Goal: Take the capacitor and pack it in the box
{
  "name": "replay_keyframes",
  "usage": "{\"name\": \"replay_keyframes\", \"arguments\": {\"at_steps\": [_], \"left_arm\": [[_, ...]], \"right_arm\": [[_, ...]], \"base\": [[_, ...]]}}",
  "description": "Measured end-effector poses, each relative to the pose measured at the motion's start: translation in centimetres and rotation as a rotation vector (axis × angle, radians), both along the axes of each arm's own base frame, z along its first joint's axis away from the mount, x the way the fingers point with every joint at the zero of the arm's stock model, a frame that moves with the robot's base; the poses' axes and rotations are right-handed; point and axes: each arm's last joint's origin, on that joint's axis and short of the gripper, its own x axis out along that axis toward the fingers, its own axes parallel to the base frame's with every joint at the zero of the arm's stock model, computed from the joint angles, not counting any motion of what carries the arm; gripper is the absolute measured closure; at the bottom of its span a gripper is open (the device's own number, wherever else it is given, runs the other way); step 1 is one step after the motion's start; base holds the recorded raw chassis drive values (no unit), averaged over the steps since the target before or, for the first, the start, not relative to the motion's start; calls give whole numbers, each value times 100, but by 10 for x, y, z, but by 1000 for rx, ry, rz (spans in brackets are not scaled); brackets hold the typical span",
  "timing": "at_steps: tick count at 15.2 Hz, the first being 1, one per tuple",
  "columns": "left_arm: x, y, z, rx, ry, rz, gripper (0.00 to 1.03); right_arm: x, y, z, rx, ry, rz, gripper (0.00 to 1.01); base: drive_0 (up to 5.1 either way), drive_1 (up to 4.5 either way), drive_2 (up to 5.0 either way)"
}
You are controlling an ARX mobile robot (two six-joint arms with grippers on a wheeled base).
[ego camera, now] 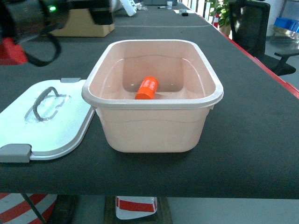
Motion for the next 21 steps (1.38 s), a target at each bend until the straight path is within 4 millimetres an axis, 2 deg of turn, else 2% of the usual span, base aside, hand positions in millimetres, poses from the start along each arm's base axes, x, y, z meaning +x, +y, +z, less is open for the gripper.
{"name": "replay_keyframes", "arguments": {"at_steps": [8,11,13,14,15,21], "left_arm": [[5,54,-31,16,98,128,5],[11,82,-63,28,193,175,5],[24,111,-149,60,434,201,5],[30,118,-160,75,448,187,21],[34,116,-158,74,436,175,44],[38,115,-161,75,439,174,62]], "right_arm": [[0,0,0,0,0,0,3],[0,0,0,0,0,0,3],[0,0,0,0,0,0,3],[0,0,0,0,0,0,3],[0,0,0,0,0,0,3],[0,0,0,0,0,0,3]], "base": [[0,0,0],[0,0,0],[0,0,0],[0,0,0],[0,0,0],[0,0,0]]}}
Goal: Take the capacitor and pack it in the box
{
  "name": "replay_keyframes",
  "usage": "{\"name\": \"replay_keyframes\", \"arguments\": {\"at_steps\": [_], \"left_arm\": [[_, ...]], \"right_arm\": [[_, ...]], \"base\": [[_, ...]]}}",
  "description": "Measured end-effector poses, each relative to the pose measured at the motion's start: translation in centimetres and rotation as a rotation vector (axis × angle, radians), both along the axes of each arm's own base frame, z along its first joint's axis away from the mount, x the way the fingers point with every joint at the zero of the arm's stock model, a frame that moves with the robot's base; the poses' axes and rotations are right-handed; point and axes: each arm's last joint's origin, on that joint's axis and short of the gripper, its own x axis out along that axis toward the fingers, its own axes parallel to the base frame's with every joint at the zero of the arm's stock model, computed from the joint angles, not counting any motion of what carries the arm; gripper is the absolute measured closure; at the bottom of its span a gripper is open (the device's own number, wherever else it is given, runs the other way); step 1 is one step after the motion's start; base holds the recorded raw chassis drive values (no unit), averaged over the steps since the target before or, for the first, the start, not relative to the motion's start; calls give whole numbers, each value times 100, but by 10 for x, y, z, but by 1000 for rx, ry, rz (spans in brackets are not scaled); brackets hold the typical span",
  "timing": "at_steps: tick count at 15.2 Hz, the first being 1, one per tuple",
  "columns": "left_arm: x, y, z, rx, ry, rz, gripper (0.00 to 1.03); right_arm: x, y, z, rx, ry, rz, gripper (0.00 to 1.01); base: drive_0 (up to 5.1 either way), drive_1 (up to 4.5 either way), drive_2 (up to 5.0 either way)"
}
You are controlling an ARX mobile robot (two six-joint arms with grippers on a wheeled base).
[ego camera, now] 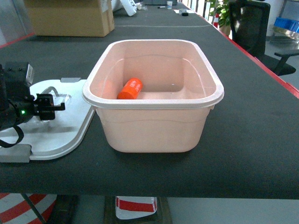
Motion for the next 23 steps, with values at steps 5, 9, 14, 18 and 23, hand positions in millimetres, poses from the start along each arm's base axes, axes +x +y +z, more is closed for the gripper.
{"name": "replay_keyframes", "arguments": {"at_steps": [5,9,14,18,23], "left_arm": [[8,0,-2,4,1,15,101],[1,-25,169,7,-304,30,101],[-18,-126,212,-7,-317,-31,101],[-28,-203,191,20,-237,-15,101],[-41,-294,171,53,-163,-52,101]], "right_arm": [[0,0,0,0,0,0,3],[0,0,0,0,0,0,3],[0,0,0,0,0,0,3],[0,0,0,0,0,0,3],[0,0,0,0,0,0,3]], "base": [[0,0,0],[0,0,0],[0,0,0],[0,0,0],[0,0,0]]}}
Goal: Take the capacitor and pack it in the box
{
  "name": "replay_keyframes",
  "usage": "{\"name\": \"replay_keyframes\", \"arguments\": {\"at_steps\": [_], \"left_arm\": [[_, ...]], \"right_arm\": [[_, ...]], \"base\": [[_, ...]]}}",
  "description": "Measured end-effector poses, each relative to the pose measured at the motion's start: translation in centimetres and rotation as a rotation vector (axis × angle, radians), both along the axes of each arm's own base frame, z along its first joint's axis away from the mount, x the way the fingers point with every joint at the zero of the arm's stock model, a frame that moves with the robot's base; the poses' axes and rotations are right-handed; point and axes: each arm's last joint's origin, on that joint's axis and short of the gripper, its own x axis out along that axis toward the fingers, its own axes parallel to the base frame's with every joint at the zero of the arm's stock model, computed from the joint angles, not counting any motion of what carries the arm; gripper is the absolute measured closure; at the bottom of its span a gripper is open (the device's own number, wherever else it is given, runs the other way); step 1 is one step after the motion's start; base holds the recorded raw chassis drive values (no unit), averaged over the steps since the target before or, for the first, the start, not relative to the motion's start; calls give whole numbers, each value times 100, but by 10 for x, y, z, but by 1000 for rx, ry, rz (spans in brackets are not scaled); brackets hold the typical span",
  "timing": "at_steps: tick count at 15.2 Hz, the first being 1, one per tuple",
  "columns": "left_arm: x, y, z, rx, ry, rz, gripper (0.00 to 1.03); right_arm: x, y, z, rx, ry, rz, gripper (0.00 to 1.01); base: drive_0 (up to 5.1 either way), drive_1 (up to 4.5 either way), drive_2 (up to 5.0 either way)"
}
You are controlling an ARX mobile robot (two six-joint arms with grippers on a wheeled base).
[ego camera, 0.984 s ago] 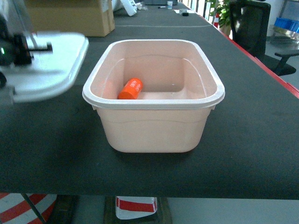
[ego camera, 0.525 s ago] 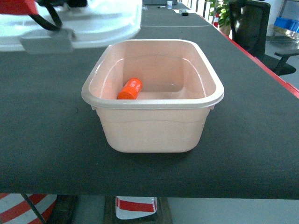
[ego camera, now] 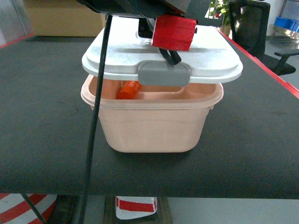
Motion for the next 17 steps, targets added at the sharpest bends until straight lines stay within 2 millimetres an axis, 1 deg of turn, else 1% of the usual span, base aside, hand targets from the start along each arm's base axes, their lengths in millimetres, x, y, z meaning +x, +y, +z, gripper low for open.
{"name": "replay_keyframes", "arguments": {"at_steps": [5,10,15,17], "left_arm": [[0,1,-2,3,2,29,101],[1,12,-17,17,51,36,101],[1,13,-25,2,73,13,101],[3,13,-32,2,91,4,101]], "right_arm": [[0,0,0,0,0,0,3],[0,0,0,0,0,0,3],[0,0,0,0,0,0,3],[0,0,0,0,0,0,3]], "base": [[0,0,0],[0,0,0],[0,0,0],[0,0,0]]}}
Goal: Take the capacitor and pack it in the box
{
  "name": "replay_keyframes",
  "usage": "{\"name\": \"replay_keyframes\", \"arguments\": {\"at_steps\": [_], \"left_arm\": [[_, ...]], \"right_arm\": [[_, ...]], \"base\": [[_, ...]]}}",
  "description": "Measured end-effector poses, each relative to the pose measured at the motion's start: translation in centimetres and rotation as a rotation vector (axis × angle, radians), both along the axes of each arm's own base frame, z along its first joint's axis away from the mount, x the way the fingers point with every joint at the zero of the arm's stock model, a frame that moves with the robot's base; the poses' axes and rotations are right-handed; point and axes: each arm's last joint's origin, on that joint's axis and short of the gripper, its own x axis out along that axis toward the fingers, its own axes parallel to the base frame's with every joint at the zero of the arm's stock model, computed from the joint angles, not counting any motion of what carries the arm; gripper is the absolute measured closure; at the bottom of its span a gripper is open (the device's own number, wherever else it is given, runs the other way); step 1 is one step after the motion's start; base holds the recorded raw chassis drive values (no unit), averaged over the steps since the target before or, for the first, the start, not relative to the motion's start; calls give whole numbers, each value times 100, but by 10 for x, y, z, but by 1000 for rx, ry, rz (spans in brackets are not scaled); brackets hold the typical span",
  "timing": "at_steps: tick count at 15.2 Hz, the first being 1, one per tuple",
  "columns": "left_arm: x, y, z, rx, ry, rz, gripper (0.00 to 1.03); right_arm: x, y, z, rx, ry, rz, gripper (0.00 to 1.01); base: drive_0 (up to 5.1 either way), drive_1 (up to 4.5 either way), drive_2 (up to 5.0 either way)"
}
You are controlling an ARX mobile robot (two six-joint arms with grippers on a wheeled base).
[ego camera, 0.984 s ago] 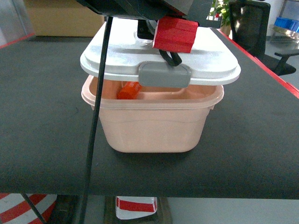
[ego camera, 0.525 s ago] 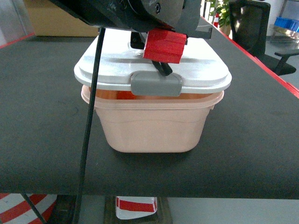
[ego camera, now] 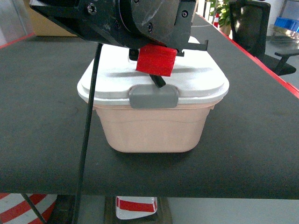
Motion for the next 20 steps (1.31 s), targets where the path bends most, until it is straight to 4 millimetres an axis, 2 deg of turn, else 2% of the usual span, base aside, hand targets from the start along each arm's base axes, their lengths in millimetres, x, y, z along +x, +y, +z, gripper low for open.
{"name": "replay_keyframes", "arguments": {"at_steps": [3,4,8,9,11,12,13,14,15,16,18,19,20], "left_arm": [[2,0,-3,-19,5,-3,101],[3,-1,-4,-34,-4,-8,99],[-2,3,-3,-87,-84,-57,52],[-7,6,4,-92,-113,-70,41],[-23,23,42,-163,-233,-98,18],[-36,37,69,-221,-321,-120,5],[-49,57,89,-273,-404,-137,5],[-63,81,98,-296,-469,-134,5],[-76,107,97,-296,-505,-108,5],[-89,135,89,-267,-545,-69,5],[-121,195,60,-196,-511,-12,5],[-134,219,38,-170,-433,18,5],[-148,243,9,-135,-343,-8,15]], "right_arm": [[0,0,0,0,0,0,3],[0,0,0,0,0,0,3],[0,0,0,0,0,0,3],[0,0,0,0,0,0,3],[0,0,0,0,0,0,3],[0,0,0,0,0,0,3],[0,0,0,0,0,0,3],[0,0,0,0,0,0,3],[0,0,0,0,0,0,3],[0,0,0,0,0,0,3],[0,0,0,0,0,0,3],[0,0,0,0,0,0,3],[0,0,0,0,0,0,3]], "base": [[0,0,0],[0,0,0],[0,0,0],[0,0,0],[0,0,0],[0,0,0],[0,0,0],[0,0,0],[0,0,0],[0,0,0],[0,0,0],[0,0,0],[0,0,0]]}}
